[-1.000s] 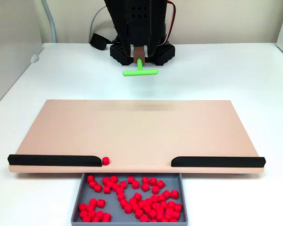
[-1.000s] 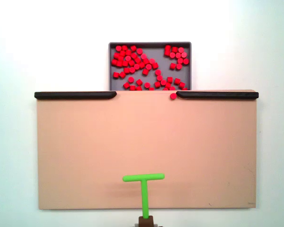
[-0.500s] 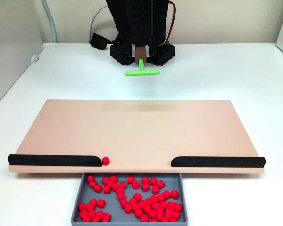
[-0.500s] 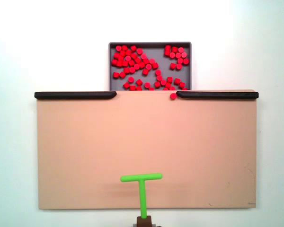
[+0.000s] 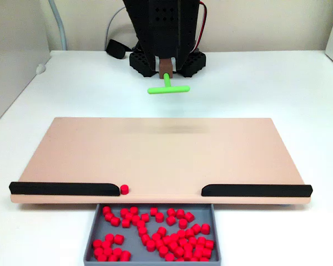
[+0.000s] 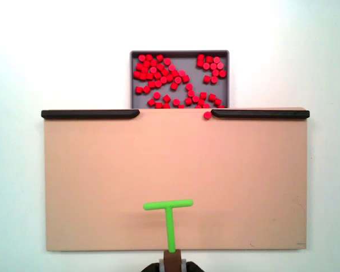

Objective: Push granules from bottom to the grey container

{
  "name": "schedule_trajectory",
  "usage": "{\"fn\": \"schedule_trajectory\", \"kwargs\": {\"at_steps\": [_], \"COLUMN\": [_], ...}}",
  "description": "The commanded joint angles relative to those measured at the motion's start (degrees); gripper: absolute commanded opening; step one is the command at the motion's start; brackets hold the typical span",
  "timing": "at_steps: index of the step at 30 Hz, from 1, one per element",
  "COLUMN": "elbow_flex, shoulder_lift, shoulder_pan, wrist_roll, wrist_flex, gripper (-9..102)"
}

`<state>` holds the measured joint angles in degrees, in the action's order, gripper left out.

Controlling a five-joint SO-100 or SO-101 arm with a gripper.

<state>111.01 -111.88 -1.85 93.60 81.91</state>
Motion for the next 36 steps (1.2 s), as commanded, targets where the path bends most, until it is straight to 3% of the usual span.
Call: {"fn": "schedule_trajectory", "kwargs": {"at_steps": [1, 36], "elbow_flex": [-0.4, 2.1], "shoulder_lift": [0.8, 14.9], "shoulder_pan": [-0.8, -4.7], "wrist_roll": [-2.3, 0.5], "wrist_flex": [-2.0, -18.6], "gripper": [0, 0]}}
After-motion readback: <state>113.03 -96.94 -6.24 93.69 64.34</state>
